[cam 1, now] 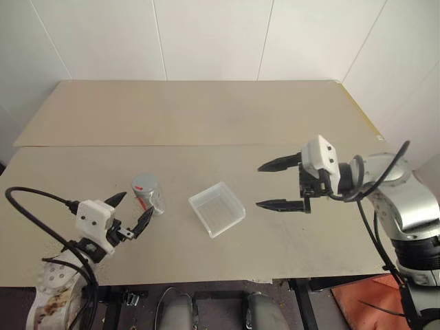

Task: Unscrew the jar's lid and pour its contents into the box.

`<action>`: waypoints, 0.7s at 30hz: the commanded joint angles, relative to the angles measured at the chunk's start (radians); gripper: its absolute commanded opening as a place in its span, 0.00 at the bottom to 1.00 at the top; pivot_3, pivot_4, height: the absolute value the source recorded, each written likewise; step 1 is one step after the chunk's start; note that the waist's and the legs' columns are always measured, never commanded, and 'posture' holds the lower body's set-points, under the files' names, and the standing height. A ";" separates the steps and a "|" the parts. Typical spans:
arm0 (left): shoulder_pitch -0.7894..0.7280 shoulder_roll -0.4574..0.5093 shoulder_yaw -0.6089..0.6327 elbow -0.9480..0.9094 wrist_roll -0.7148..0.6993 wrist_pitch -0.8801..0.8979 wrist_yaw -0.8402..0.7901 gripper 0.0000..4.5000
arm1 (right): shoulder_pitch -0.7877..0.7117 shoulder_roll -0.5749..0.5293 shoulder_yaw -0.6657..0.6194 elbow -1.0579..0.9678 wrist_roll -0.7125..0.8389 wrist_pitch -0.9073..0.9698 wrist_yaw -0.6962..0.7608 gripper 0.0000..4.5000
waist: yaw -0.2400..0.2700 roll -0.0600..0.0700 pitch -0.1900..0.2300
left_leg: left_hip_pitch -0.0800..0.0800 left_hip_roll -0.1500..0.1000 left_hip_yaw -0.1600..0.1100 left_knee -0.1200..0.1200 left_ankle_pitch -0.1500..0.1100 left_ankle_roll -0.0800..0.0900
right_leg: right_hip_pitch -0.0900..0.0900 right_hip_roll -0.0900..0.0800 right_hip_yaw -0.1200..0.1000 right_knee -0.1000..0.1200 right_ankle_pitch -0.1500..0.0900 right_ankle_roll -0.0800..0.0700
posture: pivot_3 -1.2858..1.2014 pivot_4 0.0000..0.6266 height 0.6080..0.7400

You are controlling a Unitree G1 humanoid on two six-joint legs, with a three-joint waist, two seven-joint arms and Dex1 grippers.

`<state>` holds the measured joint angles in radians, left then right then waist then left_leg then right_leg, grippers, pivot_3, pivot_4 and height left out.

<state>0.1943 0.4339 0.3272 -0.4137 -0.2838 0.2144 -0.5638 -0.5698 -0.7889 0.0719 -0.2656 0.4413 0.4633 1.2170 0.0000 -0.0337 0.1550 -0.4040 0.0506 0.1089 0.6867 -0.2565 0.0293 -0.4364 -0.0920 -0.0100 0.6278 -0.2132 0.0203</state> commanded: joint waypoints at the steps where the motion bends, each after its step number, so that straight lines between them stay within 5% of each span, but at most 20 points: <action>1: -0.044 -0.010 -0.019 0.039 0.025 -0.053 0.033 0.93 | -0.012 -0.001 -0.022 -0.031 0.005 -0.030 -0.008 1.00 | 0.000 0.000 0.000 | 0.000 0.000 0.000 0.000 0.000 0.000 | 0.000 0.000 0.000 0.000 0.000 0.000 | 0.52 0.24 1.00; 21: -0.213 -0.061 -0.131 0.207 0.063 -0.158 0.080 0.93 | 0.004 -0.015 -0.049 -0.070 0.009 -0.036 -0.054 1.00 | 0.002 0.000 0.000 | 0.000 0.000 0.000 0.000 0.000 0.000 | 0.000 -0.001 0.000 0.000 0.001 0.001 | 0.52 0.24 1.00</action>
<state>-0.0126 0.3765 0.2061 -0.1941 -0.2308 0.0859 -0.4922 -0.5577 -0.7913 0.0643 -0.3015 0.4435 0.4497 1.1751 0.0021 -0.0338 0.1549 -0.4042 0.0504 0.1092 0.6870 -0.2565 0.0293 -0.4362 -0.0925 -0.0104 0.6282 -0.2122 0.0212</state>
